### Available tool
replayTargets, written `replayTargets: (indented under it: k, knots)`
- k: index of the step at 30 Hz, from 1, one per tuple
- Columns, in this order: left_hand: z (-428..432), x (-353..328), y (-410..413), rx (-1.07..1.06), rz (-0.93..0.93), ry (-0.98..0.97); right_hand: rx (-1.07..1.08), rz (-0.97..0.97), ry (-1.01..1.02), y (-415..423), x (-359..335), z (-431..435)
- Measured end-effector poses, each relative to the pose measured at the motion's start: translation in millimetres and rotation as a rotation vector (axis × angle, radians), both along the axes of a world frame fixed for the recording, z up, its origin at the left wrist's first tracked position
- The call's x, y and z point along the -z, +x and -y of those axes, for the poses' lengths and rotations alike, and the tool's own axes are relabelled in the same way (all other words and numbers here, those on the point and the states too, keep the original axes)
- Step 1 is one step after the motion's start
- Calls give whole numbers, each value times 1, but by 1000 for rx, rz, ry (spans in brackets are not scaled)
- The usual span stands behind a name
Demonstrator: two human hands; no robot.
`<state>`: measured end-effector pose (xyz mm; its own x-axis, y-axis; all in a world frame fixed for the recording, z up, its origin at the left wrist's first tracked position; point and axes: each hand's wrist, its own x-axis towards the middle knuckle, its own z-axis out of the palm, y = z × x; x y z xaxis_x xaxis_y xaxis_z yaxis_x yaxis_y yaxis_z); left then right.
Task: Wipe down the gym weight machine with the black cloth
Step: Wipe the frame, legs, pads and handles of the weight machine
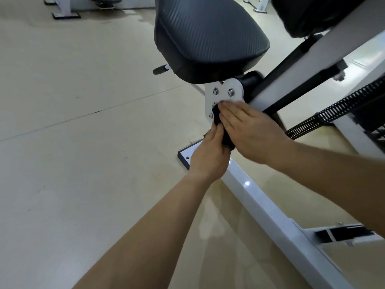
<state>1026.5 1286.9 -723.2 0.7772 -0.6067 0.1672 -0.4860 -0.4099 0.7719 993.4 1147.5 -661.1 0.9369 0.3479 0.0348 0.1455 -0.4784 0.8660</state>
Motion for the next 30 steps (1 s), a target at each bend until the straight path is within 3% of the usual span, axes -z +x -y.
replayTargets:
  k: [4,9,15,20,24,30]
  knots:
    - [-25,13,-15,37,-140,147,-37,-178,10,-29,15,-1]
    - [-30,10,-2,-242,-240,65,-213,88,-70,28,-2,-9]
    - [-34,4,2,-367,-354,-80,39,91,-104,69,-4,-18]
    - [-47,3,3,-402,-218,-32,87,-15,-128,52,20,-20]
    - [-62,3,1,-353,-89,30,85,-22,-184,65,-2,-25]
    - [-78,10,2,-329,-63,83,105,-48,-150,61,10,-23]
